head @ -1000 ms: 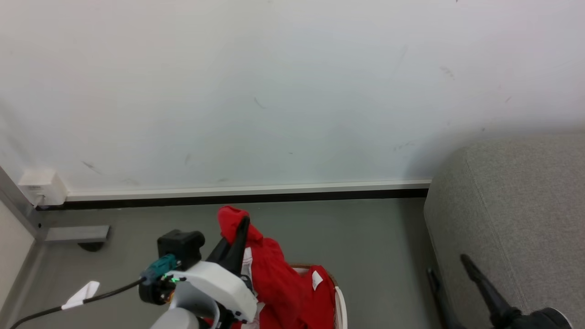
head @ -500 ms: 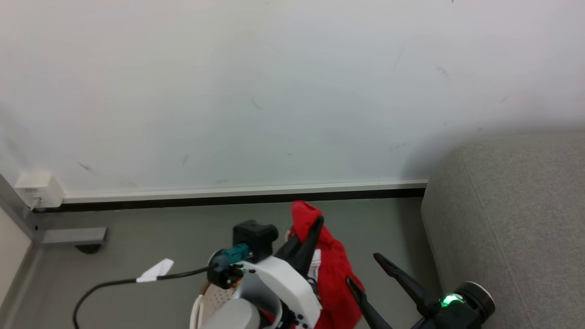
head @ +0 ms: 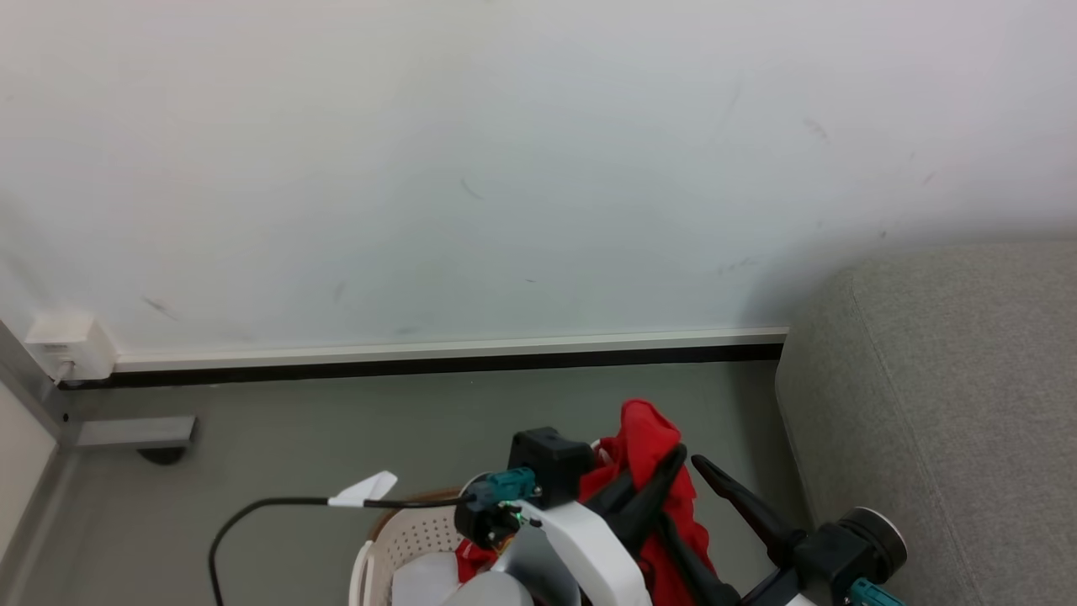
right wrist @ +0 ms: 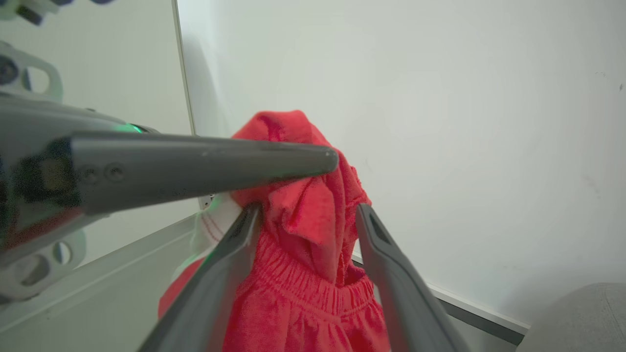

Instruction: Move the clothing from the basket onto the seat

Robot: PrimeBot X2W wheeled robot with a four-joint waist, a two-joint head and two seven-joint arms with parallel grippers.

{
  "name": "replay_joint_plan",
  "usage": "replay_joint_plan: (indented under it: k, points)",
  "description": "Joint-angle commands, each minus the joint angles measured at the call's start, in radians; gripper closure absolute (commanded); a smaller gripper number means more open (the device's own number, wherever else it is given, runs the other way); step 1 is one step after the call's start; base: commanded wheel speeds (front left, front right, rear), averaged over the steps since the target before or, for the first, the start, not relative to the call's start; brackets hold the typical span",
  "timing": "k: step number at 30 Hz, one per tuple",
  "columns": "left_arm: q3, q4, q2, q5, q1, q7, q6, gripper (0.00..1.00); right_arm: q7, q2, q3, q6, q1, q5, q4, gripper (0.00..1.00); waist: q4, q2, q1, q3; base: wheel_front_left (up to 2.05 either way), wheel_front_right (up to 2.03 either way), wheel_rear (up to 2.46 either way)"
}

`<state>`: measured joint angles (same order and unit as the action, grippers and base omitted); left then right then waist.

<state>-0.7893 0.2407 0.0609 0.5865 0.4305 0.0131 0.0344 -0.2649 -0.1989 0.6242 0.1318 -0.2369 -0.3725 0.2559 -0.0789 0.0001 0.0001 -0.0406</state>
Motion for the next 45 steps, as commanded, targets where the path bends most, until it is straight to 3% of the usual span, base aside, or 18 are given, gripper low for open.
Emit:
replay_joint_plan:
  k: [1,10,12,13,14,22,23,24,25,35,45]
  points:
    - [-0.004,-0.011,-0.003,0.013,-0.008,-0.004,-0.006,1.00,0.001,-0.005,0.004,-0.002,-0.010,-0.011,0.009,0.00,0.001,-0.0001,-0.0001,0.000,0.00,0.00,0.00]
    - [-0.047,-0.059,-0.006,0.055,-0.021,-0.044,-0.016,1.00,0.007,-0.013,0.038,-0.002,-0.033,-0.079,0.074,0.00,0.003,-0.0001,-0.0001,-0.003,0.00,0.00,0.00]
    - [-0.050,-0.064,-0.006,0.058,-0.021,-0.046,-0.013,1.00,0.009,-0.016,0.042,-0.002,-0.040,-0.098,0.090,0.69,0.002,-0.0001,-0.0001,-0.004,0.00,0.00,0.00]
    - [-0.051,-0.065,-0.006,0.059,-0.022,-0.047,-0.012,1.00,0.013,-0.016,0.047,-0.002,-0.044,-0.108,0.096,0.95,0.002,-0.0001,-0.0001,-0.004,0.00,0.00,0.00]
    - [-0.053,-0.066,-0.006,0.060,-0.022,-0.047,-0.012,1.00,0.014,-0.017,0.050,-0.002,-0.047,-0.116,0.102,1.00,0.001,-0.0001,-0.0001,-0.004,0.00,0.00,0.00]
    - [-0.052,-0.052,0.004,0.048,-0.018,-0.032,0.000,1.00,0.009,-0.031,0.061,-0.002,-0.061,-0.157,0.123,1.00,-0.005,-0.0001,-0.0001,-0.001,0.00,0.00,0.00]
    - [-0.050,-0.050,0.005,0.045,-0.017,-0.026,0.002,0.87,0.008,-0.033,0.058,-0.002,-0.063,-0.160,0.125,1.00,-0.006,-0.0001,-0.0001,-0.001,0.00,0.00,0.00]
    - [-0.049,-0.048,0.004,0.043,-0.015,-0.021,0.004,0.48,0.009,-0.036,0.053,-0.002,-0.065,-0.160,0.126,1.00,-0.006,-0.0001,-0.0001,0.000,0.00,0.00,0.00]
    - [-0.049,-0.045,0.004,0.040,-0.013,-0.016,0.006,0.00,0.009,-0.039,0.050,-0.002,-0.067,-0.163,0.126,1.00,-0.007,-0.0001,-0.0001,0.000,0.00,0.00,0.00]
    - [-0.048,-0.007,0.005,0.028,-0.009,0.027,0.016,0.00,0.002,-0.086,-0.020,-0.002,-0.056,-0.164,0.099,1.00,-0.034,-0.0001,-0.0001,0.005,0.00,0.00,0.00]
    - [-0.053,0.045,0.007,0.014,0.004,0.061,0.021,0.00,0.000,-0.158,-0.136,-0.002,-0.032,-0.149,0.022,1.00,-0.129,-0.0001,-0.0001,0.029,0.00,0.00,0.00]
